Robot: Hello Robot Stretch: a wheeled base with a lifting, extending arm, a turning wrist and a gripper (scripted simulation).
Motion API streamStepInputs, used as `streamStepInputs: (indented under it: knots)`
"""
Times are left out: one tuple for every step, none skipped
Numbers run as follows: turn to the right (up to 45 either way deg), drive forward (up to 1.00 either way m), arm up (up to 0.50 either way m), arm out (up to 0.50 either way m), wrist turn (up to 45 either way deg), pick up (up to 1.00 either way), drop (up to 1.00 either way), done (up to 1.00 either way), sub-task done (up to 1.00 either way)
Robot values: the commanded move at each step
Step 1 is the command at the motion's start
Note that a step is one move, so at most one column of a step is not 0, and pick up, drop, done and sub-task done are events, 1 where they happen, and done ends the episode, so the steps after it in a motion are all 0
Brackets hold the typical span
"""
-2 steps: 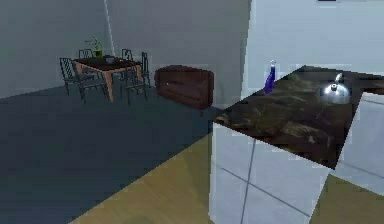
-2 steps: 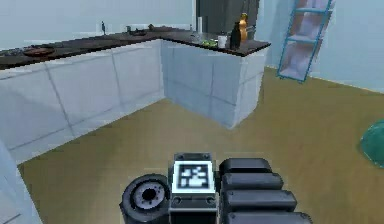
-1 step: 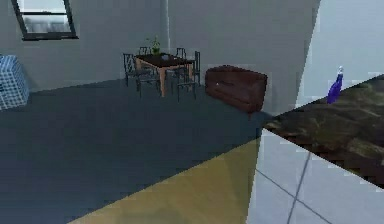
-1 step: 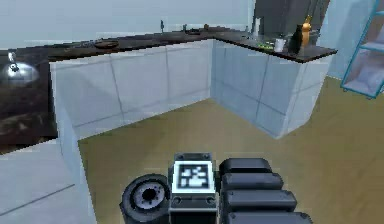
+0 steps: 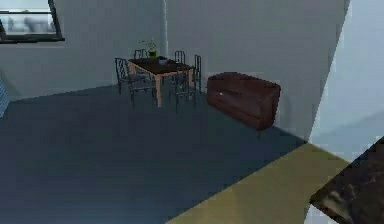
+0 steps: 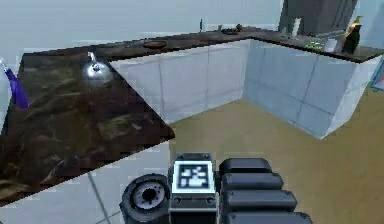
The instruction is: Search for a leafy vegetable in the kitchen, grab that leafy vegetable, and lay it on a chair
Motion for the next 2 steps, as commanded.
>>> streamStepInputs:
  knots:
    - [-27.0,0.00,0.00,0.00,0.0,0.00,0.00,0.00,0.00]
    - [0.0,1.00,0.00,0.00,0.0,0.00,0.00,0.00,0.00]
